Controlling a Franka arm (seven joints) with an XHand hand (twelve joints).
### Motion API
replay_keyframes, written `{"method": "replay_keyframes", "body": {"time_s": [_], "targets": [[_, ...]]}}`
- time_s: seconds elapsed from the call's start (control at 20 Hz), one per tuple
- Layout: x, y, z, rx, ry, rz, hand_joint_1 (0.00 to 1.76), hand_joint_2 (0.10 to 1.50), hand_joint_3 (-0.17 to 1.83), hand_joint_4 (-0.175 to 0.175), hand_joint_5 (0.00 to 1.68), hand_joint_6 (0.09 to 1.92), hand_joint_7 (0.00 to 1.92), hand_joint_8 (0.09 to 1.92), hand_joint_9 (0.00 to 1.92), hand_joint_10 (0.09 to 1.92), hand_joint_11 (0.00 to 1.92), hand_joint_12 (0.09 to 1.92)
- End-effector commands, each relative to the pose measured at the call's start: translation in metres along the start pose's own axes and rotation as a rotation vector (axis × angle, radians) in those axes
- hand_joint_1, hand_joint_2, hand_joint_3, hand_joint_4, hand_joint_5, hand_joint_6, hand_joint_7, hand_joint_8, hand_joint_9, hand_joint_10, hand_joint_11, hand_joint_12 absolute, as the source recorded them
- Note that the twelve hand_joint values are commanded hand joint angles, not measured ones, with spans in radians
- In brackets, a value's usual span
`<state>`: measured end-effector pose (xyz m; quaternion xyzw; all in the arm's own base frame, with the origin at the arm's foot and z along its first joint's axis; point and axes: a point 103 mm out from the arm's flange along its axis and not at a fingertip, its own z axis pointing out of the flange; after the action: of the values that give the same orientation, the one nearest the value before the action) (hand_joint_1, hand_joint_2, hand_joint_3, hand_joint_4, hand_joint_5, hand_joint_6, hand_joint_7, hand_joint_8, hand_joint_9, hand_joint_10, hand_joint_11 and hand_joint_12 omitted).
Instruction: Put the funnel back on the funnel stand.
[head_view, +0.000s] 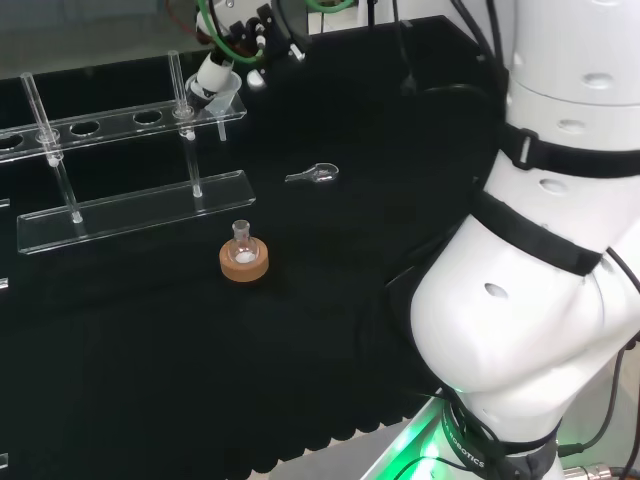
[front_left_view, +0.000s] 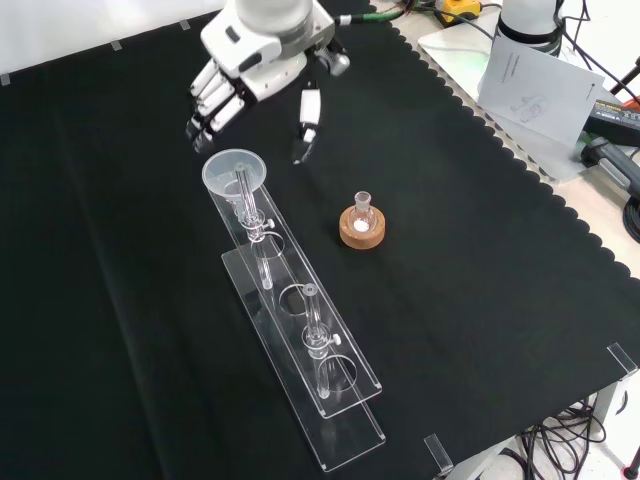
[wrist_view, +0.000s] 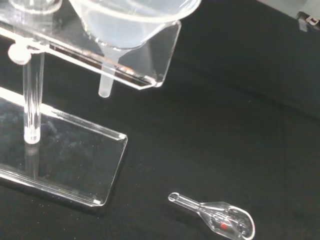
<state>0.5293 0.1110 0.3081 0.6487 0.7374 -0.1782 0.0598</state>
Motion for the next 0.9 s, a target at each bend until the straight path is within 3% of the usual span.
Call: {"method": "replay_keyframes", "body": {"time_s": [0.05, 0.45, 0.9], "targets": [[-0.029, -0.044, -0.013, -0.027, 0.052, 0.094, 0.46, 0.66, 0.29, -0.026, 0.37, 0.09, 0.22, 0.69, 0.51, 0.65, 0.46, 1.37], [-0.055, -0.086, -0.02, -0.033, 0.074, 0.181, 0.47, 0.68, 0.28, -0.026, 0.38, 0.09, 0.24, 0.69, 0.53, 0.64, 0.47, 1.37], [-0.069, -0.134, -0.014, -0.007, 0.087, 0.245, 0.49, 0.7, 0.26, -0.026, 0.39, 0.09, 0.27, 0.67, 0.56, 0.61, 0.47, 1.36]]}}
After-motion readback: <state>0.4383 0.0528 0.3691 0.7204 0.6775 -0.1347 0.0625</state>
